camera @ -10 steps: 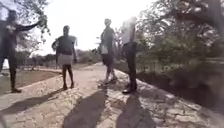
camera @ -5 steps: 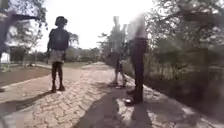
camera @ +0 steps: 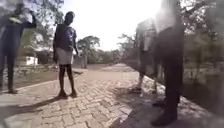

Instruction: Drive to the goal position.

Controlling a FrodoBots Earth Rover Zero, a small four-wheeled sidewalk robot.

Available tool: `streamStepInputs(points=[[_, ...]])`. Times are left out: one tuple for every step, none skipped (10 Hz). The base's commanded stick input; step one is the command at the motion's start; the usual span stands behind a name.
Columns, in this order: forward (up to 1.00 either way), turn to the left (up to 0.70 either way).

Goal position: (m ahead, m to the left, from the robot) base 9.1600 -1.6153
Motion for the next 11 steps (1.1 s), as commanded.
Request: streamStepInputs(points=[[0.85, 0.00], [0.85, 0.00], [0.85, 0.00], [0.85, 0.00], [0.85, 0.00], [0.85, 0.00], [0.85, 0.00], [0.85, 0.00], [0.85, 0.00], [0.85, 0.00], [0.85, 0.00]])
